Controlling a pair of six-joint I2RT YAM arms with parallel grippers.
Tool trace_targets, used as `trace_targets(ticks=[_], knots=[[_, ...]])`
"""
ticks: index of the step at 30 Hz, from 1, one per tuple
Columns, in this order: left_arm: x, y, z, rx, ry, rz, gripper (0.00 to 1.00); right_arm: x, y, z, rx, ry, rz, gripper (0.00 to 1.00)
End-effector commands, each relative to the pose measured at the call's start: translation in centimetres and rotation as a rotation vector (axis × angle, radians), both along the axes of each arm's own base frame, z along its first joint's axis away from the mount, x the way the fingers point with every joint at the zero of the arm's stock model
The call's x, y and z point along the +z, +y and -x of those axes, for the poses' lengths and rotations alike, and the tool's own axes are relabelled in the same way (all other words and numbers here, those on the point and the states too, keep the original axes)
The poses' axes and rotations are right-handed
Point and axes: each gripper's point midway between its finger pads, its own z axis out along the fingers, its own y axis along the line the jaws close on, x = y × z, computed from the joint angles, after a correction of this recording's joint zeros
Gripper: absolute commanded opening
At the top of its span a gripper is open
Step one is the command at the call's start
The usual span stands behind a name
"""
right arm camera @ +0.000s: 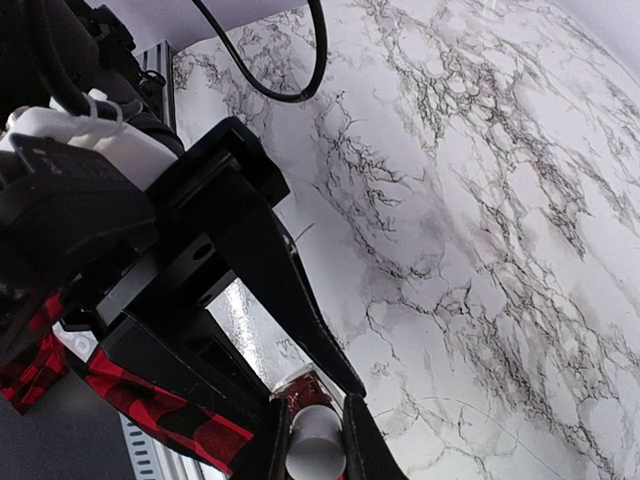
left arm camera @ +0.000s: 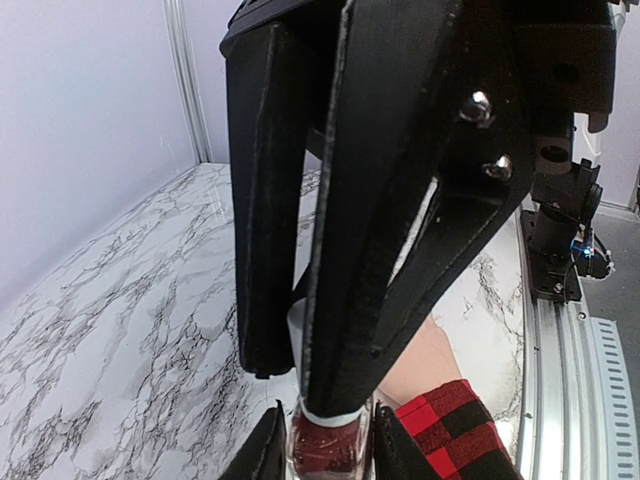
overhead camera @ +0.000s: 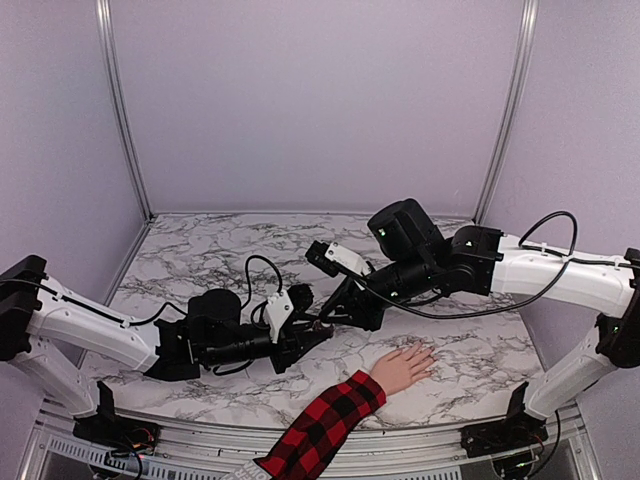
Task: Paint the nails
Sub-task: Pass from the right arm to the left
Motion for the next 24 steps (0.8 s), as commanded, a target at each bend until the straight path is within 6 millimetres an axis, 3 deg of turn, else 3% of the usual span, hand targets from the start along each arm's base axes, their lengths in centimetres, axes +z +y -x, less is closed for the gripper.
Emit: trace_targets(ticks=[1,8,19,24], knots=[[1.1,-0.9,0.2,-0.019,-0.024,0.037,0.31,3.3,0.6,0.2,0.016,-0.032,-0.071,0.05],[1.2,-1.0,0.1,-0.016,-0.026,0.040,0.35,3.3,0.7,0.1,0.017,-0.033,-0.069,0.05],[2.4,-0.8,0.2,-0.009,-0.039,0.081,0.23,3.0,0.6,0.3,0.022,-0.028,-0.063,0.07],[2.9,-0.5,0.3,-0.010,-0.050,0.094,0.11,3.2,0.3,0.0,0.002,-0.036,-0.071,0.27]])
